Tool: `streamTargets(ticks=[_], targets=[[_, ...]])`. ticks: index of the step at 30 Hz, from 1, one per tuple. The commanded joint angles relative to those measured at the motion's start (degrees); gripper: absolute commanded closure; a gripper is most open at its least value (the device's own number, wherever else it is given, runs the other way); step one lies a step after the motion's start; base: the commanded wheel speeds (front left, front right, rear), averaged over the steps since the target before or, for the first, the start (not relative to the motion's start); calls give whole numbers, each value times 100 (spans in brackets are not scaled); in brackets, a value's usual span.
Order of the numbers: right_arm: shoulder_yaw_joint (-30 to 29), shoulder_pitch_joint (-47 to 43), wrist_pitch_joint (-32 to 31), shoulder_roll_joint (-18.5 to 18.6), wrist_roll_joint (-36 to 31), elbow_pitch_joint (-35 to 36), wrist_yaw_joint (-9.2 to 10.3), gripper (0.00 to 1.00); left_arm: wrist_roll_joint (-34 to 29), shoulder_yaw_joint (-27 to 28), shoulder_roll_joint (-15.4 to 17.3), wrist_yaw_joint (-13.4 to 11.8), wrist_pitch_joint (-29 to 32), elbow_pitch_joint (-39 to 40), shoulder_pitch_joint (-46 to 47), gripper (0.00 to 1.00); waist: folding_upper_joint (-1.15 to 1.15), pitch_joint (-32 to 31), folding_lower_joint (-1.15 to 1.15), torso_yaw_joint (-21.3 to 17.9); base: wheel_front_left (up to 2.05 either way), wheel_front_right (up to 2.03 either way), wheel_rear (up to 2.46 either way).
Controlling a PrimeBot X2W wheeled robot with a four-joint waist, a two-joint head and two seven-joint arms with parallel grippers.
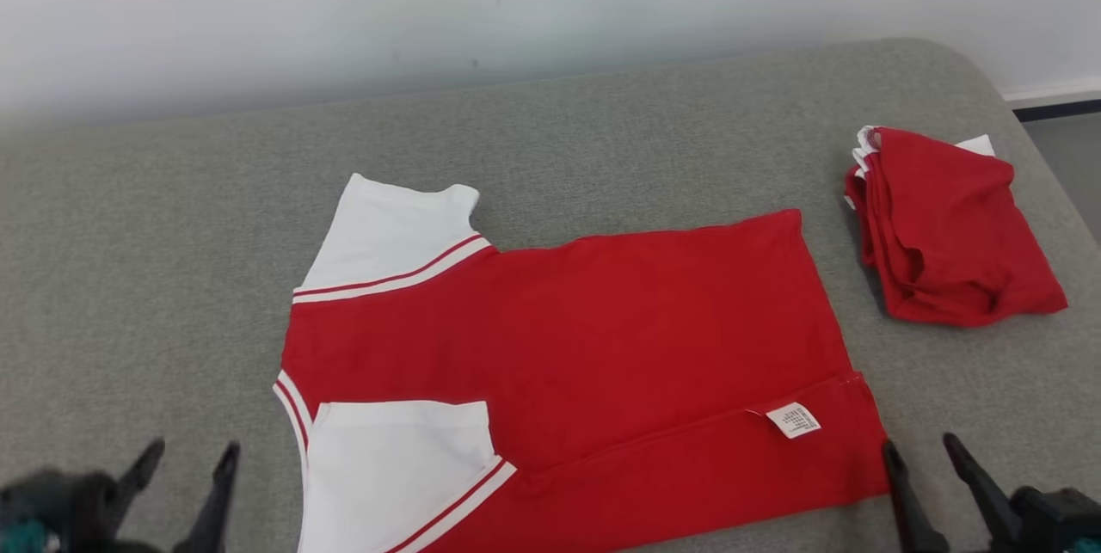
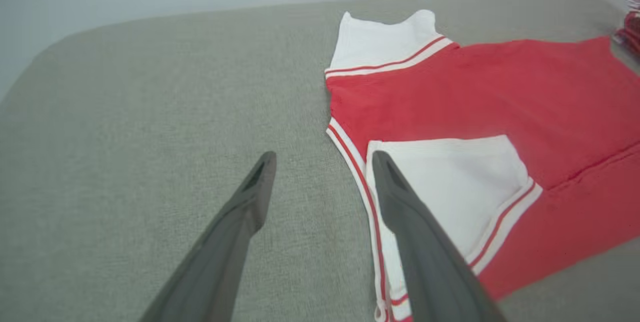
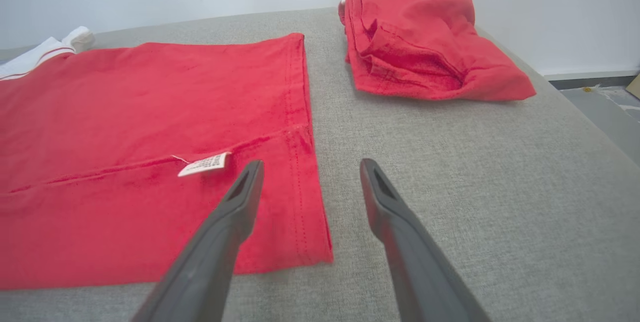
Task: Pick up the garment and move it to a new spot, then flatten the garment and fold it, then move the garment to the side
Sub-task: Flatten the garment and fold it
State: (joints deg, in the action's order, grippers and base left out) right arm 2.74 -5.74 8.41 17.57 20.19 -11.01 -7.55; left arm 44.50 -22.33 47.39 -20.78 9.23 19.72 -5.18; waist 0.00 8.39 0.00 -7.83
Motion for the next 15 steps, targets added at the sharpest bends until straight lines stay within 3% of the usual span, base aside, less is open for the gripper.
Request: streamTargets(ticks=[1,7,15], targets=[[94,136,20,-67,-51,33,16,0,43,59,99,4,182,142,241,0,0,39,0,-114,0,0,0],[457,618,25,-132,-101,67,16,0,483,166,140,669,913,-239,1820,0,0,323,0,-320,0,0,0],[629,1106,204,-246,-299,65,16,0,666,-229,-469,1400,1925,-1895,4320,0,0,896,0,-394,0,0,0]])
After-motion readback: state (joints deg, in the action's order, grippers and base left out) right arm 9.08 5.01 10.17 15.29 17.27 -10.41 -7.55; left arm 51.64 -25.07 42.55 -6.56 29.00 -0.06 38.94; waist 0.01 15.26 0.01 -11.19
